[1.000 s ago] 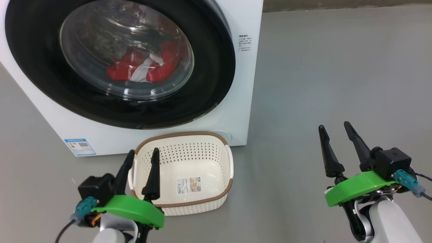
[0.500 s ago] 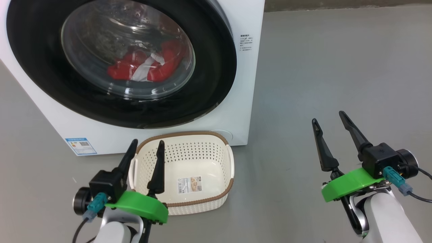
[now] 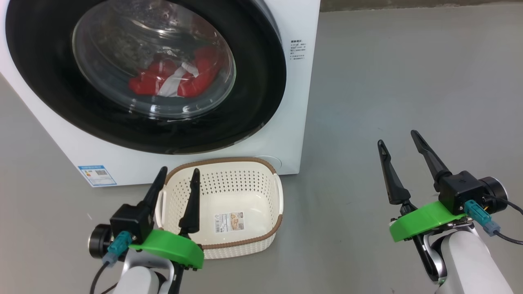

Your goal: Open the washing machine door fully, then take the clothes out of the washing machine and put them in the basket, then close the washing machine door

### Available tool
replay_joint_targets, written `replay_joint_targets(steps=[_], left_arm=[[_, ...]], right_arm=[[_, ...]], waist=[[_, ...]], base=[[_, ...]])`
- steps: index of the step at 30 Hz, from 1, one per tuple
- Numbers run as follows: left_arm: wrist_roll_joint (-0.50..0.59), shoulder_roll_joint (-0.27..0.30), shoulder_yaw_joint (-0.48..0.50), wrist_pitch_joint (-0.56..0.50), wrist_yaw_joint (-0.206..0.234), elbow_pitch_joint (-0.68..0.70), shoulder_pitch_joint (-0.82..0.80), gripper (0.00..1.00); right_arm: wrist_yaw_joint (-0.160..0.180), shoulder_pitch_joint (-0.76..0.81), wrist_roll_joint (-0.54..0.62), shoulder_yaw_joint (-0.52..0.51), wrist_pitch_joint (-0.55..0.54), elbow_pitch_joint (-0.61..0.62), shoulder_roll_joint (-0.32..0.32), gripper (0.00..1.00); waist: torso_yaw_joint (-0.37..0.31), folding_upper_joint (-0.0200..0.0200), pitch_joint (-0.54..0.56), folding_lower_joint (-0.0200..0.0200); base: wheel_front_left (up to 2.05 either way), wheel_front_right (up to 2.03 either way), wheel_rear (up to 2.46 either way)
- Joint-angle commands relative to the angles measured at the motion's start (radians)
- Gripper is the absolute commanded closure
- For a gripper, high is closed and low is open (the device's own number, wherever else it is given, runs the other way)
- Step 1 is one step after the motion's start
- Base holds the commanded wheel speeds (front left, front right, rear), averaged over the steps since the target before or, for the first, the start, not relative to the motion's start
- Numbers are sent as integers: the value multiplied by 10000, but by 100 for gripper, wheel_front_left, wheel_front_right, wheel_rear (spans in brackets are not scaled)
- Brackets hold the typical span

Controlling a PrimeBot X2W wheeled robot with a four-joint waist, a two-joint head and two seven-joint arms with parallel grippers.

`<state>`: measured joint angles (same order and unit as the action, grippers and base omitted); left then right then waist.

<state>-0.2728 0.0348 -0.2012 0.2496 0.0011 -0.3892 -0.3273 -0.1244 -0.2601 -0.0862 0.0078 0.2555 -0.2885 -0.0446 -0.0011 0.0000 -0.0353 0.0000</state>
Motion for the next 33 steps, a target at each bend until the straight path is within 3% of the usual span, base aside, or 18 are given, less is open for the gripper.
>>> replay_joint_targets(steps=[1, 11, 14, 15, 17, 19, 33], left_arm=[[-18, 155, 276, 122, 106, 197, -330, 0], [1, 155, 251, 122, 136, 265, -362, 0], [11, 155, 203, 122, 151, 421, -388, 0], [14, 155, 182, 122, 153, 492, -402, 0], [31, 155, 140, 122, 160, 683, -427, 0], [48, 155, 93, 122, 171, 889, -456, 0], [229, 154, -196, 122, 256, 2763, -904, 0]], right_arm=[[-63, -343, 38, 197, 63, 302, -56, 0], [-63, -348, -163, 172, 63, 379, -56, 1], [-63, -396, -193, 134, 63, 409, -56, 25], [-63, -423, -209, 127, 63, 411, -56, 47], [-63, -509, -245, 131, 63, 409, -56, 64], [-63, -641, -325, 162, 63, 352, -56, 100], [-63, -2522, -1701, 157, 63, -140, -56, 100]], waist=[[-12, 0, 2, 0], [10, 0, -117, 0], [55, 0, -230, 0], [73, 0, -279, 0], [105, 0, -399, 0], [144, 0, -542, 0], [666, 0, -2355, 0]], base=[[0, 0, 0], [0, 0, 0], [0, 0, 0], [0, 0, 0], [0, 0, 0], [0, 0, 0], [0, 0, 0]])
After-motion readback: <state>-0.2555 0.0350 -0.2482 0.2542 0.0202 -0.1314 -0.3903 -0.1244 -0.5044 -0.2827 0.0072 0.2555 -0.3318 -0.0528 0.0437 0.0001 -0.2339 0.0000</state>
